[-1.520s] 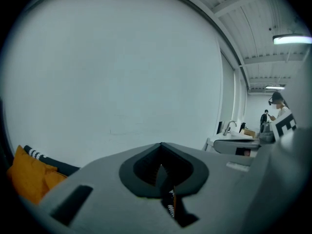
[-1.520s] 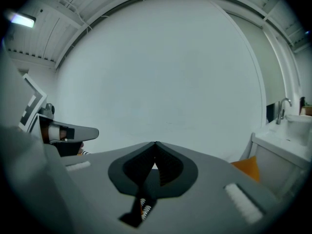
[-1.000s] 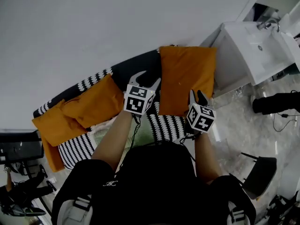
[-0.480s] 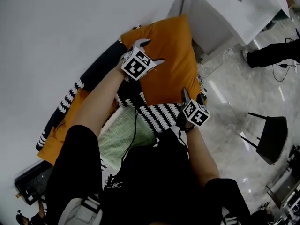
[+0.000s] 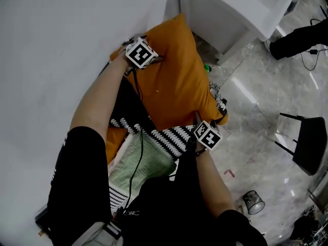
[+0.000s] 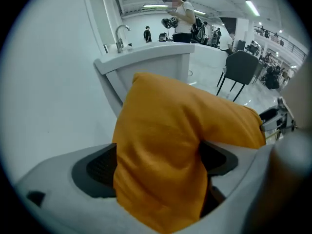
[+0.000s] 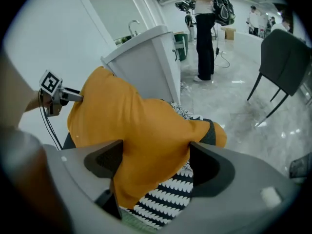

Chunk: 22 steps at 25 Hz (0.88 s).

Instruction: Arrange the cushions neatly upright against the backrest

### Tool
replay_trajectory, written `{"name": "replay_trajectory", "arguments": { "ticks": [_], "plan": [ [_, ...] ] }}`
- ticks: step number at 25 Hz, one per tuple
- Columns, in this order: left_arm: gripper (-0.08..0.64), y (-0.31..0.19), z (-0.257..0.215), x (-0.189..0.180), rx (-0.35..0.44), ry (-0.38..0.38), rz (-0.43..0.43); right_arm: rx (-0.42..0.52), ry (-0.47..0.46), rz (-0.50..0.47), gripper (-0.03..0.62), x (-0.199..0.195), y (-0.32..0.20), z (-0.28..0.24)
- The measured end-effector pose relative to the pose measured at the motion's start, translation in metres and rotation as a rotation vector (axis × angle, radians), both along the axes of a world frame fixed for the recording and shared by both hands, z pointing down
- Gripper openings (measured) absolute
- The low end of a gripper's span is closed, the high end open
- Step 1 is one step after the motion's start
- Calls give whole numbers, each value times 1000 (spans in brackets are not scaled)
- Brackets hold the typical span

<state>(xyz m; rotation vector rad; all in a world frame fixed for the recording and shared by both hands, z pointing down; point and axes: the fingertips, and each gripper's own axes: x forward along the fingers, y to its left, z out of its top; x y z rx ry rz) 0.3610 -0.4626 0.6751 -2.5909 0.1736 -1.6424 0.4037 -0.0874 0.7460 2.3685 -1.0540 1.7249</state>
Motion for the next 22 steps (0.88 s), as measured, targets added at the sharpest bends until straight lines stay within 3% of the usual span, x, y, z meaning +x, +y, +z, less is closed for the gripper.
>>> {"name": "replay_trajectory", "arguments": {
  "ticks": [2, 4, 7, 10, 12, 14, 18, 22],
  "plan": [
    [545, -9, 7, 7, -44, 0, -20, 77, -52, 6, 403, 5, -14, 5],
    [456, -7, 17, 11, -101, -3, -50, 134, -105, -17, 377, 10, -25, 11],
    [340, 10, 34, 10, -124, -53, -72, 156, -187, -70, 314, 10, -28, 19],
    [219, 22, 34, 7, -131, -109, -73, 151, -186, -110, 217, 5, -36, 17],
    [153, 31, 26, 3, -121, -108, -68, 155, -147, -134, 128, -2, -41, 6],
    [89, 36, 13, -2, -91, -78, -64, 171, -126, -168, 76, -10, -46, -7],
    [34, 37, -23, -28, -75, -2, -95, 233, -139, -197, 63, -21, -52, -46],
    [34, 46, -84, -82, -86, 163, -246, 294, -52, -304, 63, -8, -63, -106]
  ]
}}
